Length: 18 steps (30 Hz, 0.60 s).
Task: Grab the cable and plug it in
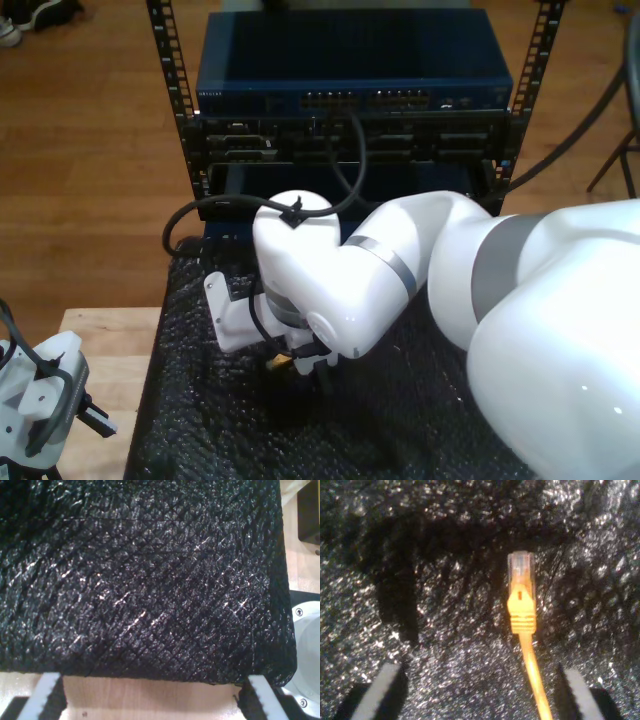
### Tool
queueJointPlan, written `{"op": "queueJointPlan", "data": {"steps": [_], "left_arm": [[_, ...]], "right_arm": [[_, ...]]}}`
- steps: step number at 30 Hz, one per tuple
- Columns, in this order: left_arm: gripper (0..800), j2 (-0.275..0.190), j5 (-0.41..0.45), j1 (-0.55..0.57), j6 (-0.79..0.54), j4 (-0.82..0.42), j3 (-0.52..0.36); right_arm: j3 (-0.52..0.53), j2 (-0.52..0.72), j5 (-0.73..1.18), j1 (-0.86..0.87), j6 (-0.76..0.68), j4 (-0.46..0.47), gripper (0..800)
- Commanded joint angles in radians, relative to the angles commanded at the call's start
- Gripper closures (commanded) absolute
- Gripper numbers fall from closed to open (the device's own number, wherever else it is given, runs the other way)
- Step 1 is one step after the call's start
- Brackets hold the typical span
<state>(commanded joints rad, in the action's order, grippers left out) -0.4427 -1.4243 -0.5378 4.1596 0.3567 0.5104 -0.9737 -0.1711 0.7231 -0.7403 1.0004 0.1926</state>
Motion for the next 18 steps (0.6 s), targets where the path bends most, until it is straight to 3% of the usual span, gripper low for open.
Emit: {"op": "queueJointPlan", "data": {"steps": [18], "left_arm": [[0,0.000,-0.002,0.000,0.000,0.000,-0.002]], "right_arm": [[0.000,-0.017,-0.084,-0.005,0.002,0.003,322]]}}
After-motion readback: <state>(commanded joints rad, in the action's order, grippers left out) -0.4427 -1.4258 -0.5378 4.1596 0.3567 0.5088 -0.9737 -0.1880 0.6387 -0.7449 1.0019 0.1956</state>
